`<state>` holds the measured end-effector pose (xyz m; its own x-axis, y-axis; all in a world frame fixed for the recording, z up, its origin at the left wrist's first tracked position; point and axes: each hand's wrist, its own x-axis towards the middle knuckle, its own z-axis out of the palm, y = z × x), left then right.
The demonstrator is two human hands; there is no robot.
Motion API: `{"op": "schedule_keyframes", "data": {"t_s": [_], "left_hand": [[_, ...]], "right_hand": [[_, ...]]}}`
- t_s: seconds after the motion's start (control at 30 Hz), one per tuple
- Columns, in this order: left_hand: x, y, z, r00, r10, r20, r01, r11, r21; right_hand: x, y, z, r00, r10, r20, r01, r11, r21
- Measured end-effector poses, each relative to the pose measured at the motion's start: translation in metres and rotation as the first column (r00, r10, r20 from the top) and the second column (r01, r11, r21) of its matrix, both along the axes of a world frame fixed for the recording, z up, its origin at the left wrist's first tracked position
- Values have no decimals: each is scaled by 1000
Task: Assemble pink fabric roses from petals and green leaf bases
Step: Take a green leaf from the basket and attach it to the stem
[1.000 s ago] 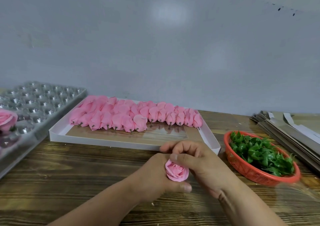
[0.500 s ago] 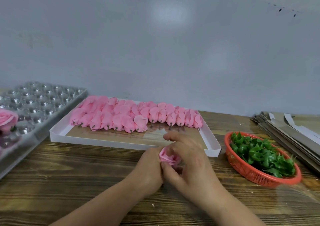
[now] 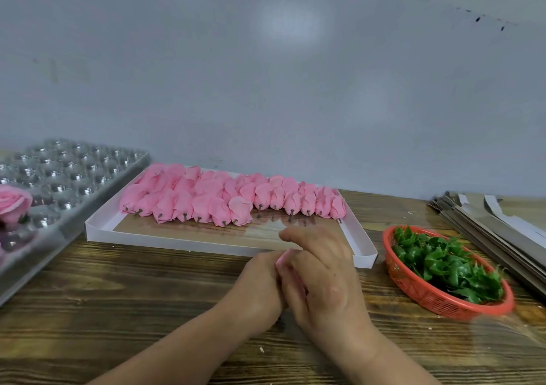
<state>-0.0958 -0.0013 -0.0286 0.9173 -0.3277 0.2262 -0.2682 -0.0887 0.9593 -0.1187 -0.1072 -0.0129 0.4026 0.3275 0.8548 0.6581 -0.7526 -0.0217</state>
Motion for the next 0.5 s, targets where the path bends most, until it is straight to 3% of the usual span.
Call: {"op": "schedule_keyframes", "data": {"t_s": [0.1, 0.33, 0.4, 0.5], "left_hand": [[1, -3, -3, 998, 31, -63, -32, 999, -8], [-4, 5, -1, 999, 45, 19, -47, 991, 126], [-4, 8, 0, 999, 42, -16, -40, 995, 93], [-4, 9, 5, 991, 22, -131, -23, 1000, -3]], "right_hand": [[1, 3, 0, 1000, 0, 11, 0, 1000, -21], [1, -1, -2, 999, 12, 53, 0, 973, -232], [-1, -3, -1, 998, 54, 17, -50, 982, -184], [-2, -7, 2, 992, 99, -75, -95, 994, 52]]}}
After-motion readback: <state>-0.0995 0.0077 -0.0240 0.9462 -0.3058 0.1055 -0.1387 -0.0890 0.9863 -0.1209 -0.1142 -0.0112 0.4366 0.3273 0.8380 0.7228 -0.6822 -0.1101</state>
